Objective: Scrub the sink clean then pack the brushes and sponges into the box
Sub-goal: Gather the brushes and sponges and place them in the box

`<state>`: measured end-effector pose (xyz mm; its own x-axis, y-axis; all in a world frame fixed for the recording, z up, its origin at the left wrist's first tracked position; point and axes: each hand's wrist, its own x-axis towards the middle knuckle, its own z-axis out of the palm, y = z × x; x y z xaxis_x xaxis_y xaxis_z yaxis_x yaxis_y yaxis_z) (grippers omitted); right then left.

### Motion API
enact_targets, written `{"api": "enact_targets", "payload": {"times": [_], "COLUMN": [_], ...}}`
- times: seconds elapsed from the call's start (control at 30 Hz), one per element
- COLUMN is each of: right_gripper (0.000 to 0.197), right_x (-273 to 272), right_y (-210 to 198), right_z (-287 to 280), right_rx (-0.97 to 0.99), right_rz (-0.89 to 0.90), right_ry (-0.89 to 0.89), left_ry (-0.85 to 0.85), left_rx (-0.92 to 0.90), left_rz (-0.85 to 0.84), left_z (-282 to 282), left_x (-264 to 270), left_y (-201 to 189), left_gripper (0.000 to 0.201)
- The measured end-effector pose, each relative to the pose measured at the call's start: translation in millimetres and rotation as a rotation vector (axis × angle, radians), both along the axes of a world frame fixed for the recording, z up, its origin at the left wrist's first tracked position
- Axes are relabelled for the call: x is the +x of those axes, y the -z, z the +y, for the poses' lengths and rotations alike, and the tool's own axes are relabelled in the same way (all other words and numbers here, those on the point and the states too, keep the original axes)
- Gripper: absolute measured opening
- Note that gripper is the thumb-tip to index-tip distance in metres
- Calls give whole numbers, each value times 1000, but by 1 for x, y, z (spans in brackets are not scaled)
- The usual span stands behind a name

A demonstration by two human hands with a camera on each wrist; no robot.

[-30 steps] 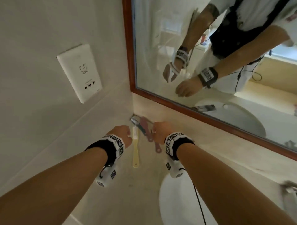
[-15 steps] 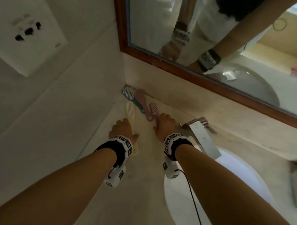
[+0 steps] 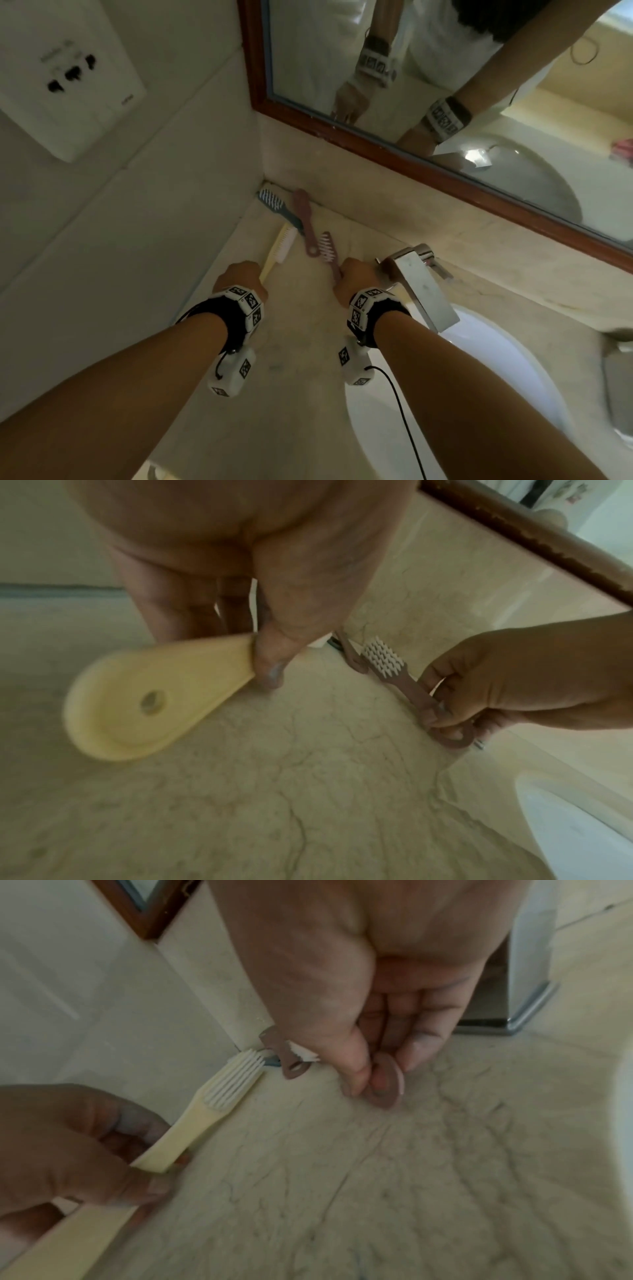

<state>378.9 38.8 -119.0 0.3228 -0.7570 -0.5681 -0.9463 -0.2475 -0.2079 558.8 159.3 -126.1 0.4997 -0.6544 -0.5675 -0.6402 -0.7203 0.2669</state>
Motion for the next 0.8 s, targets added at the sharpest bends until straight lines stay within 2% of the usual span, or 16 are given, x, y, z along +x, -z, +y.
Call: {"api": "enact_targets", "payload": {"times": [0.13,0.4,0.47,0.6,0.8], "right_gripper": [7,9,7,5,19], "right_x": [-10,-16,-16,-24,-58], "right_y": [-20,-84,-110,-176,-290], "right_z": [-2,-4,-1,8,29], "right_rx": [-47,-97,-144,-260,-505], "right_rz": [27,-81,-123,-233,-272], "right_ry": [-45,-88,-81,-25,43], "left_ry": [-38,-136,-121,-114,-43], "left_rx": [-39,-262,-354,-537,-778], "left_rz": [48,6,-36,-60,-34], "left_z": [8,12,9,-4,-18], "left_x": [3,-9,-12,-22,-41], "left_y": [-15,-83,-109,-173,-269], "left_gripper": [30,18,14,19,33]}}
